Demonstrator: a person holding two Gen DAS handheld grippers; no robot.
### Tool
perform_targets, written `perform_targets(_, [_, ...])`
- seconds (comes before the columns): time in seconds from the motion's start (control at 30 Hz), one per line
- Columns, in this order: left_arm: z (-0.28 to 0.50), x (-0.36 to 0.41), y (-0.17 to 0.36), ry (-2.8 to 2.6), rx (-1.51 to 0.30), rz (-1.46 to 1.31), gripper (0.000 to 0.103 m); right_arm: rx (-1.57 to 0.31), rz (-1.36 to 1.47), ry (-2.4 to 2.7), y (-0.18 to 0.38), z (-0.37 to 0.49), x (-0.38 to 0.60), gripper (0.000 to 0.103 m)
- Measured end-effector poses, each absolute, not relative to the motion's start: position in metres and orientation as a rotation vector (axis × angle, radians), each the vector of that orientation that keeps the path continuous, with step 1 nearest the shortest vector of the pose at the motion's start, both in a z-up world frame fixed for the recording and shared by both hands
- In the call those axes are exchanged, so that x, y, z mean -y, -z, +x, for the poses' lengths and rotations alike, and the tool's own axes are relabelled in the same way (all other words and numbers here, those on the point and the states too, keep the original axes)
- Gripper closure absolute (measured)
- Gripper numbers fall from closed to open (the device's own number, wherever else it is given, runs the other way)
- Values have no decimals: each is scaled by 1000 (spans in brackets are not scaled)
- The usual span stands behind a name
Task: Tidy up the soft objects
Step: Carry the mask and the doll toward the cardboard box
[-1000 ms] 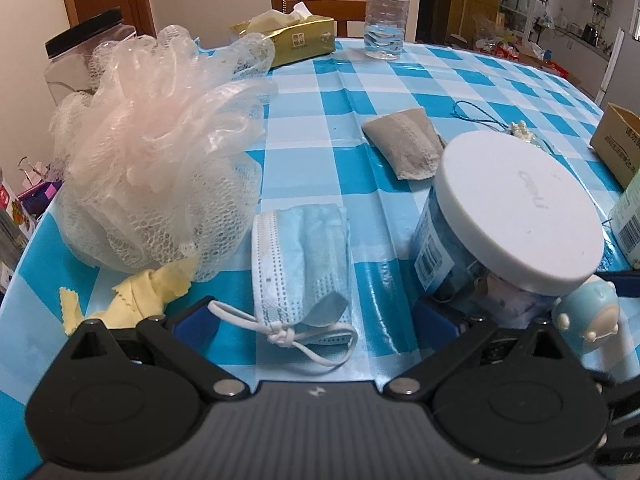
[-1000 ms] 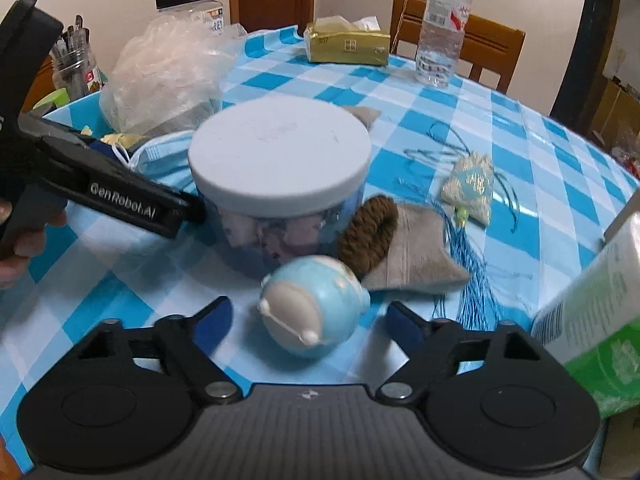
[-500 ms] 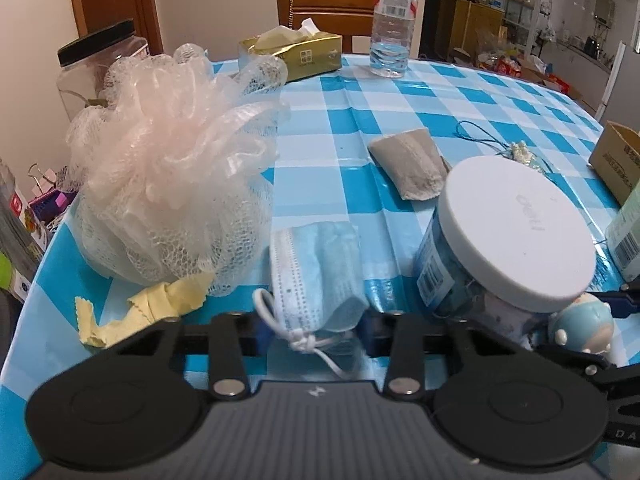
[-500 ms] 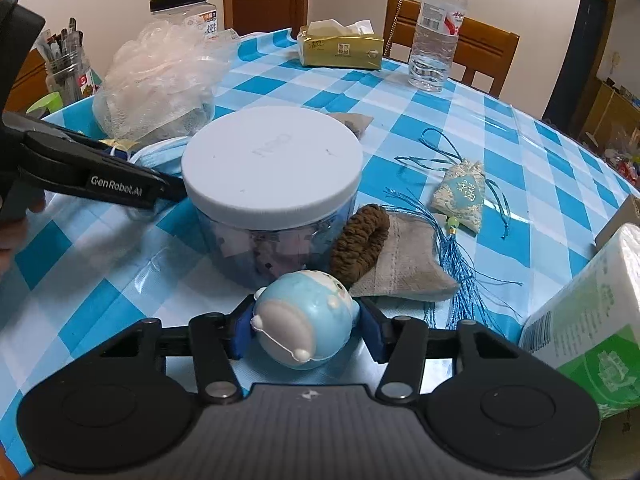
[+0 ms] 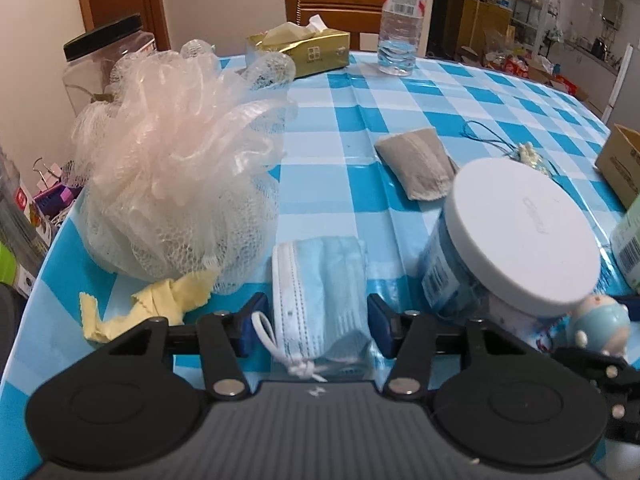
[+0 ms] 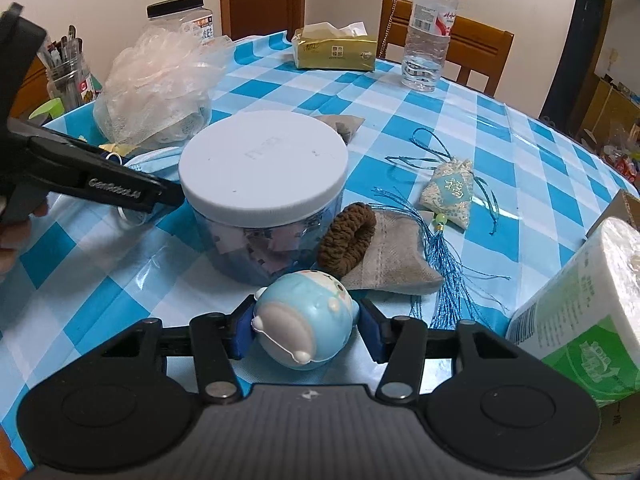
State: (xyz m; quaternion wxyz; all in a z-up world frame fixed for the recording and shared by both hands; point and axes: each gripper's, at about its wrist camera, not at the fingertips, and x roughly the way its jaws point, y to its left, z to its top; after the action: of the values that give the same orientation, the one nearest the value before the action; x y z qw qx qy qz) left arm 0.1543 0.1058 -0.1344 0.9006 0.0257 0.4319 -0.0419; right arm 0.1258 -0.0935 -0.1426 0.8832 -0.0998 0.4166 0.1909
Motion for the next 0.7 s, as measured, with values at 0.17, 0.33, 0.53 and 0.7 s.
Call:
perform_targets(0.17, [160, -109, 136, 74, -886, 34, 75, -872, -214, -403, 141, 123, 94, 45])
perform_targets(0.33, [155, -112, 133, 71, -896, 21, 78, -871, -223, -414, 135, 121, 95, 45])
perform_targets(0.53, [140, -112, 119, 68, -902, 38, 78, -860, -252, -444, 121, 117, 100, 45])
perform_targets(0.7, [123, -107, 100, 97, -906, 66, 78, -873, -237, -462, 108, 112, 113, 45])
